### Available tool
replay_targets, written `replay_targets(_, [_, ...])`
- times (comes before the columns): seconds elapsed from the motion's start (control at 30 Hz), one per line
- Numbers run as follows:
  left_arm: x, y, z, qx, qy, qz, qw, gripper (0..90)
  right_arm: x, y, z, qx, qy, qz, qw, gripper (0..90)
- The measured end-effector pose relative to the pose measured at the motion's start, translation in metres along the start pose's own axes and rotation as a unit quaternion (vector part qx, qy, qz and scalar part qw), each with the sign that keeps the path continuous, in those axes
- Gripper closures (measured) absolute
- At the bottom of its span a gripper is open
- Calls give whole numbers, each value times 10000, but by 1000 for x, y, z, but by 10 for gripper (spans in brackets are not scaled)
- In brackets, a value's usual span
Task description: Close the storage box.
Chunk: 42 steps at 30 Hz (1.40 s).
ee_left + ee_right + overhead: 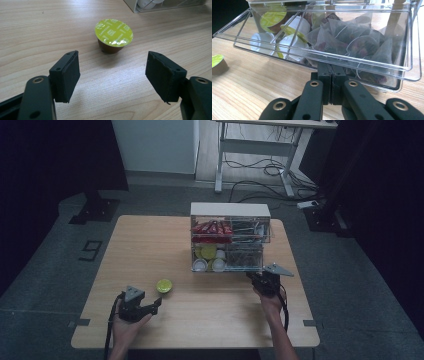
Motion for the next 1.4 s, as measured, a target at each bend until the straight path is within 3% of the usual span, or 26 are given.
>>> replay_targets(0.87, [3, 1, 10, -38, -186, 41, 9998, 276, 6, -8, 18, -1, -396, -146, 9991, 844])
replay_targets(1.17, [6, 2, 5, -21, -143, 47, 9999, 278, 0, -8, 15, 147, -241, -220, 9994, 818])
replay_targets(1.27, [5, 4, 1, -3, -80, 83, 9999, 278, -5, -8, 10, 165, -132, -214, 9995, 767])
replay_targets(1.4, [5, 6, -1, 26, -21, 114, 9999, 279, -7, -8, 7, 124, -27, -159, 9998, 631])
Point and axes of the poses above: each handheld gripper's, and its own axes: x roughly forward along the jaws, z roughly out of its underside, y roughly to its right, the point moved 9 cm from there along x, roughly forward along the jaws, and after that the axes turned 12 degrees about y, right-handed, at the moved point
